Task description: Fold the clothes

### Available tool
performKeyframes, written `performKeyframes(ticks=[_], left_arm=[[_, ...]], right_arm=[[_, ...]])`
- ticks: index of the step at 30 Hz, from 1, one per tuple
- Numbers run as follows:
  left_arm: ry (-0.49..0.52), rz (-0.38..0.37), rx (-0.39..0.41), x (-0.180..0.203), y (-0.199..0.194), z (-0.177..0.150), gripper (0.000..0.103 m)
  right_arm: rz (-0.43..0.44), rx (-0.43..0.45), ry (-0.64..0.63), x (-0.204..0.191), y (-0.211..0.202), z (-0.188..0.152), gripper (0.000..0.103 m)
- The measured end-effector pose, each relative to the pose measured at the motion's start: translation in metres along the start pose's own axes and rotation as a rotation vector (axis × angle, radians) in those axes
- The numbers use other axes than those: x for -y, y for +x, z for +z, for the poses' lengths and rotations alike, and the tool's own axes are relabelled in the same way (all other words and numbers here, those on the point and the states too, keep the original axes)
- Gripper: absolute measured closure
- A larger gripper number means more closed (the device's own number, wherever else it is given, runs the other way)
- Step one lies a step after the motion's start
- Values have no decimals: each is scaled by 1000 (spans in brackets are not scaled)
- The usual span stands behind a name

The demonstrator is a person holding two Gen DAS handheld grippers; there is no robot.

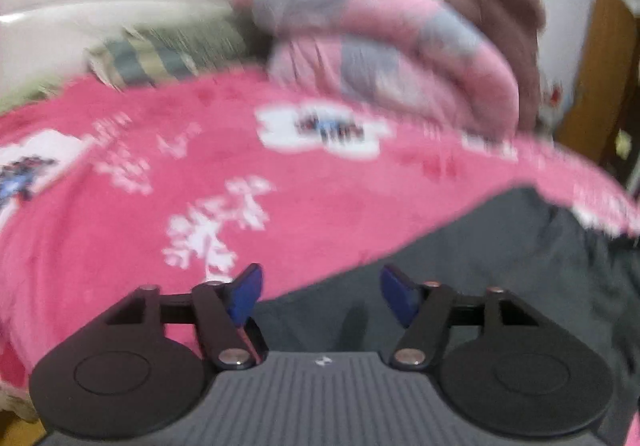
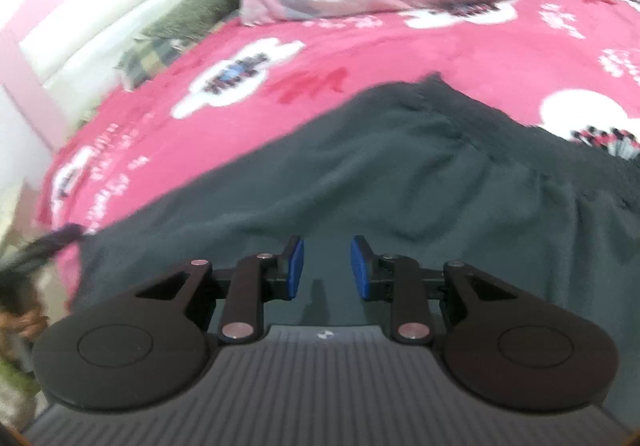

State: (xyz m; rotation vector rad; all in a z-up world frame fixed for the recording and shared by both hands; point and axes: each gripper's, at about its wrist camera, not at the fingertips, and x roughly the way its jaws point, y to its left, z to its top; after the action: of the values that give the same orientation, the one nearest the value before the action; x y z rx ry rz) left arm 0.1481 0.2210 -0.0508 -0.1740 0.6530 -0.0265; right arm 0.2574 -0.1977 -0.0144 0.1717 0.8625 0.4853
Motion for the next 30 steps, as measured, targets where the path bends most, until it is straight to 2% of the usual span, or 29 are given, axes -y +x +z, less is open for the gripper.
performKeyframes(ticks=[2,3,8,13,16,18,21,22,23,24,26,27,28,30], left_arm=[[36,-11,-63,-3,14,1,46],[60,-13,-66,-3,16,-2,46],[145,-41,-43,-3,6,-15,45],[192,-49,-39,-7,14,-11,43],[173,-41,-39,-11,18,-5,38],[146,-23,-31,-14,19,-2,28],[138,-26,-41,-18,25,-3,28],[156,-20,-37,-16,25,-4,30],[183,-9,-30,-12,24,-6,47],[212,5,-22,-8,22,-8,69],[262,33,-7,2,16,-9,96],[283,45,0,7,12,-10,98],[291,45,9,11,8,-10,99],[273,13,36,16,-4,-9,99]], right_arm=[[25,8,5,-5,-1,4,78],[18,5,-4,-9,-1,5,78],[45,3,-1,-24,-3,5,78],[65,-28,-42,-39,5,6,78],[71,-33,-59,-45,11,10,77],[84,-29,-41,-46,14,14,77],[97,-39,-20,-48,21,16,77],[101,-43,-14,-49,24,16,77],[104,-45,1,-49,27,18,77],[108,-47,17,-48,31,20,76],[104,-52,53,-46,39,26,69],[96,-55,73,-44,43,29,66],[88,-57,93,-43,48,33,59],[73,-70,150,-35,62,43,53]])
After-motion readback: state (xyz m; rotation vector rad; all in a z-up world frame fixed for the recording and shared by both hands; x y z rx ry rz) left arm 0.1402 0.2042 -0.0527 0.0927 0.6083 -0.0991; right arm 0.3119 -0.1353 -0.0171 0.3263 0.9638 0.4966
